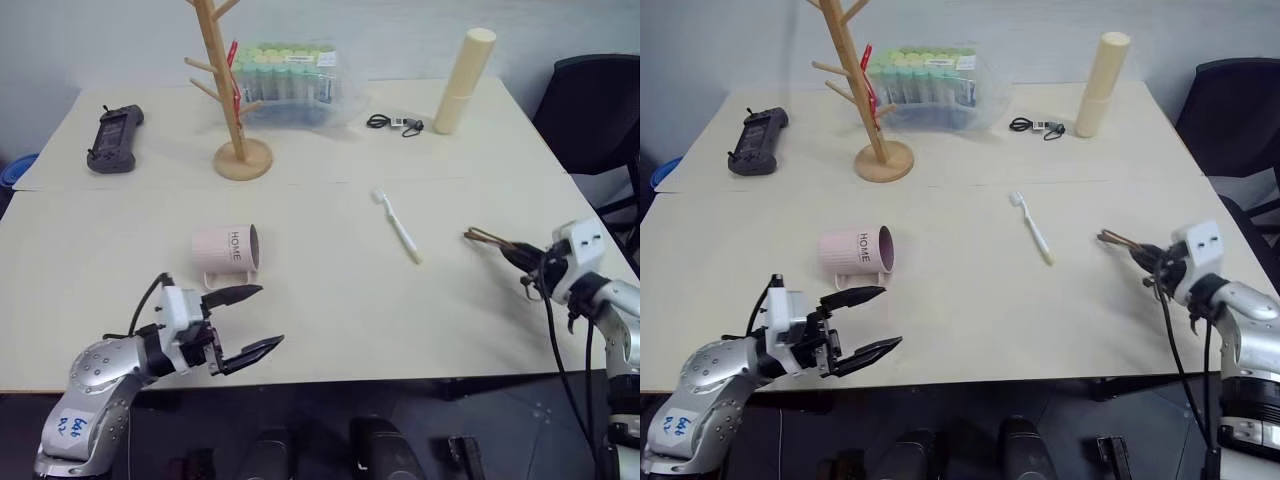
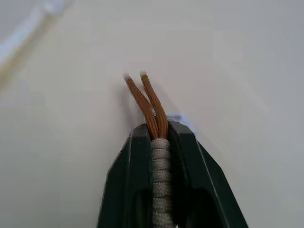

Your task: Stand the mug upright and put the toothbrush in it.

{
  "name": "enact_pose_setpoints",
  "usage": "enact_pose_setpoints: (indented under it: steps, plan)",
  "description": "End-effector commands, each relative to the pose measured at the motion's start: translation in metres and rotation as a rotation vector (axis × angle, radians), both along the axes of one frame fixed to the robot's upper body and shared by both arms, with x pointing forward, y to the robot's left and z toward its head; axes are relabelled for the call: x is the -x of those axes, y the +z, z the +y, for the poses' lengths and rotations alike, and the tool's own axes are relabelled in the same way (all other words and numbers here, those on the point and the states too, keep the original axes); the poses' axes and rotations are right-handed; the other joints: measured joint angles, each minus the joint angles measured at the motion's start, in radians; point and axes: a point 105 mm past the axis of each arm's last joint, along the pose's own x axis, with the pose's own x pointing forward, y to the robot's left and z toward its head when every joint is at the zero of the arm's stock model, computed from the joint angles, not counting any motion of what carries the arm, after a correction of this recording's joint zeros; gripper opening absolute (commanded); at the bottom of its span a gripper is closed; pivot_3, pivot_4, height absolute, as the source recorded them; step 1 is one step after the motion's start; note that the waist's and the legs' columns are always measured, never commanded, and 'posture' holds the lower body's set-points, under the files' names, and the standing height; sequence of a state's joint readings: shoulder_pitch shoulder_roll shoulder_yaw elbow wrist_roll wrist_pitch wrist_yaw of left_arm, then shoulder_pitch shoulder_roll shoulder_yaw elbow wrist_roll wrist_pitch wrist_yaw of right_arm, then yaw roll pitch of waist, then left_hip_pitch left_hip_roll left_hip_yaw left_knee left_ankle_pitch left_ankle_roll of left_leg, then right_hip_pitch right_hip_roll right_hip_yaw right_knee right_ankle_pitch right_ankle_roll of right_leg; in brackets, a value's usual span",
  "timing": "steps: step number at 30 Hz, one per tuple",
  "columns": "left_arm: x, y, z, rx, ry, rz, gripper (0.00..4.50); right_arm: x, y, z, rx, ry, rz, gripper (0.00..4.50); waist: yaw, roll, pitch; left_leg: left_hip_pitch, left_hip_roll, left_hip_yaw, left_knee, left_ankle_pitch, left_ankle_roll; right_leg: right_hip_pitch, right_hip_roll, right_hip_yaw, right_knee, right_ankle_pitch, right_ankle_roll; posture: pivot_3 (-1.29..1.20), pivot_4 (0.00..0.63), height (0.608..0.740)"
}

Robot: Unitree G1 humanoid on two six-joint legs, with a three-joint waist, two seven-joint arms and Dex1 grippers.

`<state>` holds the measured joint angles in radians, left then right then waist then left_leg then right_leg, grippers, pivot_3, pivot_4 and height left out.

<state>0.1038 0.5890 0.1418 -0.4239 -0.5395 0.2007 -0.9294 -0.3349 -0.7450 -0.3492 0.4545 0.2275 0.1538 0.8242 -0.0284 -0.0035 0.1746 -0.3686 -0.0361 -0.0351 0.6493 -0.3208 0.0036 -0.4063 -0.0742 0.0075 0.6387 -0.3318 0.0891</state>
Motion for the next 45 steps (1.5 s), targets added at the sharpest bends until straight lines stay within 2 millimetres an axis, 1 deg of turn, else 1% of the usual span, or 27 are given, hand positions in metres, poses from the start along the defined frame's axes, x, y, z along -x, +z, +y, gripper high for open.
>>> enact_pose_setpoints:
  steps: [1, 3, 4, 6, 10, 13, 14, 16, 18, 19, 20, 22, 23, 25, 26, 28, 29, 30, 34, 37, 39, 40, 42, 45]
  plan:
    - [-0.003, 0.000, 0.006, -0.033, 0.016, -0.057, 4.50, 0.002, 0.016, -0.017, 0.080, -0.011, -0.076, 1.50, 0.001, 0.000, 0.000, 0.000, 0.000, 0.000, 0.000, 0.000, 0.000, 0.000, 0.000, 0.000, 0.000, 0.000, 0.000, 0.00, 0.150, 0.740]
    - [-0.006, -0.002, 0.019, -0.044, 0.071, -0.078, 4.50, 0.004, 0.024, -0.014, 0.110, 0.048, -0.125, 2.11, 0.000, 0.000, 0.000, 0.000, 0.000, 0.001, 0.001, 0.000, 0.000, 0.000, 0.000, 0.000, 0.000, 0.000, 0.000, 0.00, 0.150, 0.740]
    - [-0.007, -0.004, 0.029, -0.051, 0.107, -0.078, 4.50, 0.007, 0.031, -0.007, 0.153, 0.117, -0.174, 2.48, 0.000, 0.000, 0.000, 0.000, 0.001, 0.001, 0.001, 0.000, 0.000, 0.000, 0.000, 0.000, -0.001, 0.000, 0.000, 0.00, 0.150, 0.740]
    - [-0.007, -0.007, 0.050, -0.088, 0.180, -0.087, 4.50, 0.017, 0.041, 0.008, 0.185, 0.269, -0.255, 3.11, -0.001, 0.000, 0.000, 0.000, 0.001, 0.001, 0.001, 0.000, 0.000, 0.000, 0.001, 0.000, -0.001, 0.000, 0.000, 0.00, 0.150, 0.740]
    - [0.002, -0.008, 0.086, -0.141, 0.316, -0.094, 4.50, 0.032, 0.046, 0.040, 0.133, 0.495, -0.325, 3.11, 0.002, 0.000, 0.000, 0.000, 0.003, 0.001, 0.001, 0.000, 0.000, 0.000, 0.002, 0.000, -0.002, 0.000, 0.000, 0.00, 0.150, 0.740]
    - [0.013, -0.005, 0.116, -0.182, 0.448, -0.105, 4.50, 0.051, 0.030, 0.074, 0.057, 0.677, -0.267, 3.11, 0.005, 0.000, 0.000, 0.000, 0.004, -0.001, 0.001, -0.001, 0.000, 0.001, 0.001, 0.000, -0.003, 0.000, 0.000, 0.00, 0.150, 0.740]
    - [0.017, -0.006, 0.126, -0.197, 0.490, -0.104, 4.50, 0.055, 0.026, 0.081, 0.030, 0.705, -0.256, 3.11, 0.006, 0.000, 0.000, 0.000, 0.004, -0.002, 0.001, -0.001, 0.000, 0.002, 0.001, -0.001, -0.004, 0.000, 0.000, 0.00, 0.150, 0.740]
    - [0.028, -0.012, 0.151, -0.244, 0.584, -0.067, 4.50, 0.065, 0.014, 0.098, -0.040, 0.749, -0.233, 3.11, 0.008, 0.000, 0.000, 0.000, 0.004, -0.004, 0.001, -0.001, 0.000, 0.005, 0.001, -0.002, -0.006, 0.000, 0.000, 0.00, 0.150, 0.740]
    - [0.039, -0.023, 0.176, -0.315, 0.666, -0.002, 4.50, 0.076, -0.002, 0.114, -0.060, 0.789, -0.217, 3.11, 0.011, 0.000, 0.000, 0.002, 0.004, -0.004, 0.001, -0.002, 0.001, 0.007, 0.001, -0.003, -0.007, 0.000, 0.000, 0.00, 0.150, 0.740]
    - [0.041, -0.025, 0.183, -0.342, 0.686, 0.019, 4.50, 0.080, -0.009, 0.120, -0.064, 0.793, -0.218, 3.46, 0.012, 0.000, 0.000, 0.002, 0.004, -0.005, 0.001, -0.004, 0.003, 0.007, 0.001, -0.003, -0.007, 0.000, 0.000, 0.00, 0.150, 0.740]
    - [0.043, -0.027, 0.186, -0.358, 0.695, 0.029, 4.50, 0.083, -0.013, 0.123, -0.066, 0.792, -0.220, 3.69, 0.013, 0.000, 0.000, 0.004, 0.004, -0.006, 0.000, -0.005, 0.005, 0.009, 0.001, -0.004, -0.009, 0.000, 0.000, 0.00, 0.150, 0.740]
    - [0.040, -0.022, 0.181, -0.373, 0.656, 0.014, 4.50, 0.090, -0.021, 0.129, -0.082, 0.803, -0.198, 4.31, 0.025, 0.001, 0.001, 0.005, 0.004, -0.006, 0.000, -0.006, 0.006, 0.012, 0.000, -0.005, -0.010, 0.000, -0.001, 0.00, 0.150, 0.740]
    - [0.036, -0.016, 0.170, -0.351, 0.606, 0.005, 4.50, 0.092, -0.023, 0.131, -0.082, 0.806, -0.196, 4.43, 0.028, 0.001, 0.001, 0.006, 0.003, -0.006, 0.000, -0.006, 0.006, 0.013, -0.001, -0.005, -0.010, 0.000, -0.001, 0.00, 0.150, 0.740]
    - [0.029, -0.008, 0.150, -0.324, 0.524, 0.010, 4.50, 0.094, -0.024, 0.133, -0.079, 0.802, -0.201, 4.43, 0.032, 0.000, 0.001, 0.007, 0.002, -0.007, 0.000, -0.006, 0.006, 0.014, -0.003, -0.005, -0.011, 0.000, -0.001, 0.00, 0.150, 0.740]
    - [0.022, -0.003, 0.135, -0.350, 0.463, -0.002, 4.50, 0.094, -0.024, 0.134, -0.075, 0.799, -0.207, 4.43, 0.035, 0.000, 0.001, 0.007, 0.002, -0.007, 0.000, -0.006, 0.007, 0.015, -0.003, -0.006, -0.011, 0.000, -0.001, 0.00, 0.150, 0.740]
    - [0.005, 0.005, 0.112, -0.389, 0.400, -0.020, 4.50, 0.093, -0.022, 0.136, -0.077, 0.797, -0.214, 4.43, 0.042, 0.000, 0.000, 0.008, 0.002, -0.008, 0.000, -0.006, 0.006, 0.016, -0.003, -0.006, -0.011, 0.000, -0.001, 0.00, 0.150, 0.740]
    - [0.000, 0.007, 0.106, -0.399, 0.388, -0.023, 4.50, 0.092, -0.021, 0.136, -0.079, 0.798, -0.217, 4.43, 0.043, 0.001, 0.000, 0.008, 0.002, -0.008, 0.000, -0.006, 0.006, 0.016, -0.003, -0.006, -0.011, 0.000, -0.001, 0.00, 0.150, 0.740]
    - [-0.010, 0.006, 0.100, -0.435, 0.379, -0.005, 4.50, 0.092, -0.019, 0.139, -0.091, 0.804, -0.219, 4.43, 0.041, 0.001, 0.000, 0.009, 0.002, -0.008, -0.001, -0.006, 0.005, 0.015, -0.003, -0.006, -0.011, 0.000, -0.001, 0.00, 0.150, 0.740]
    - [-0.029, -0.004, 0.085, -0.601, 0.319, 0.077, 4.50, 0.091, -0.014, 0.147, -0.109, 0.816, -0.228, 4.43, 0.025, 0.001, 0.001, 0.009, 0.002, -0.007, -0.002, -0.004, 0.000, 0.014, -0.001, -0.005, -0.010, 0.000, -0.001, 0.00, 0.150, 0.740]
    - [-0.046, -0.002, 0.073, -0.604, 0.316, 0.089, 4.50, 0.090, -0.012, 0.152, -0.114, 0.817, -0.237, 4.43, 0.022, 0.001, 0.001, 0.008, 0.002, -0.007, -0.003, -0.003, -0.001, 0.013, 0.001, -0.004, -0.010, 0.000, -0.001, 0.00, 0.150, 0.740]
    - [-0.064, -0.012, 0.064, -0.663, 0.284, 0.100, 4.50, 0.090, -0.010, 0.158, -0.127, 0.811, -0.252, 4.43, 0.026, 0.001, 0.001, 0.008, 0.003, -0.007, -0.002, -0.003, -0.001, 0.013, 0.001, -0.005, -0.010, 0.000, -0.001, 0.00, 0.150, 0.740]
    - [-0.068, -0.018, 0.061, -0.698, 0.259, 0.106, 4.50, 0.091, -0.010, 0.160, -0.129, 0.810, -0.256, 4.43, 0.028, 0.001, 0.001, 0.008, 0.003, -0.007, -0.001, -0.003, -0.001, 0.013, 0.001, -0.005, -0.010, 0.000, -0.001, 0.00, 0.150, 0.740]
    - [-0.080, -0.020, 0.055, -0.715, 0.256, 0.093, 4.50, 0.092, -0.011, 0.163, -0.127, 0.801, -0.263, 4.43, 0.029, 0.001, 0.001, 0.008, 0.002, -0.007, -0.001, -0.003, -0.001, 0.014, 0.001, -0.005, -0.009, 0.000, -0.001, 0.00, 0.150, 0.740]
    - [-0.096, -0.023, 0.049, -0.744, 0.253, 0.077, 3.95, 0.093, -0.011, 0.166, -0.131, 0.776, -0.272, 4.50, 0.034, 0.001, 0.001, 0.008, 0.002, -0.007, 0.000, -0.003, -0.001, 0.014, 0.001, -0.005, -0.008, 0.000, -0.001, 0.00, 0.150, 0.740]
